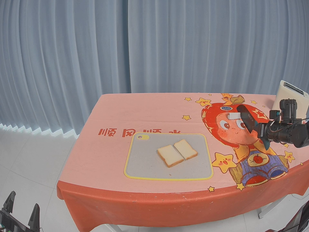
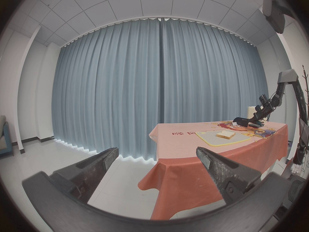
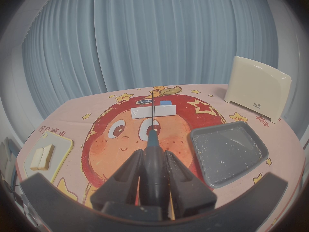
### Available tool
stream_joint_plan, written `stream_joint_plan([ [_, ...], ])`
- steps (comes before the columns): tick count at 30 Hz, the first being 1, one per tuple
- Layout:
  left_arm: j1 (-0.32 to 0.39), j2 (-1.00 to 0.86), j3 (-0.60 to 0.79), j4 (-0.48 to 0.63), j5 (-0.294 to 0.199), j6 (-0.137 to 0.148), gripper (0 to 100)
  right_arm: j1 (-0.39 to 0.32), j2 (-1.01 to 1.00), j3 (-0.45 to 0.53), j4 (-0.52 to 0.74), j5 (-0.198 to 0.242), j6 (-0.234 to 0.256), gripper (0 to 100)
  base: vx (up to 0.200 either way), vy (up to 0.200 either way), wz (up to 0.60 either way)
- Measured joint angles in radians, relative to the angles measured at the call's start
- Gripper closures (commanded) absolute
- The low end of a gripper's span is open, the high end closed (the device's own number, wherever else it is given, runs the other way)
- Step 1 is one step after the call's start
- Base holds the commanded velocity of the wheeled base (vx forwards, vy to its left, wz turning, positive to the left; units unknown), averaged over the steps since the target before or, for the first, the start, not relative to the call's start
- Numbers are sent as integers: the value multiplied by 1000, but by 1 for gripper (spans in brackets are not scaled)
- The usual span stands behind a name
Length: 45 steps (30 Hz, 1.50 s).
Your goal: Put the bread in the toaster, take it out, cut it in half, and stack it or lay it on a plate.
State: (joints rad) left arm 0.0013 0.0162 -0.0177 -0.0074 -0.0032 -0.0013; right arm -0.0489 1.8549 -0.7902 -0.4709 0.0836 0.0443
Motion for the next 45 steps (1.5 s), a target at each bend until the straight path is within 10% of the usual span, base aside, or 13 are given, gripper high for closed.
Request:
stream_joint_plan([
  [6, 0, 0, 0, 0, 0, 0, 0, 1, 0, 0, 0, -3, 1, 100, 0, 0, 0],
  [7, 0, 0, 0, 0, 0, 0, 0, 1, 0, 0, 0, -3, 1, 0, 0, 0, 0],
  [45, 0, 0, 0, 0, 0, 0, 0, 62, -215, 57, 0, 3, 8, 0, 0, 0, 0],
])
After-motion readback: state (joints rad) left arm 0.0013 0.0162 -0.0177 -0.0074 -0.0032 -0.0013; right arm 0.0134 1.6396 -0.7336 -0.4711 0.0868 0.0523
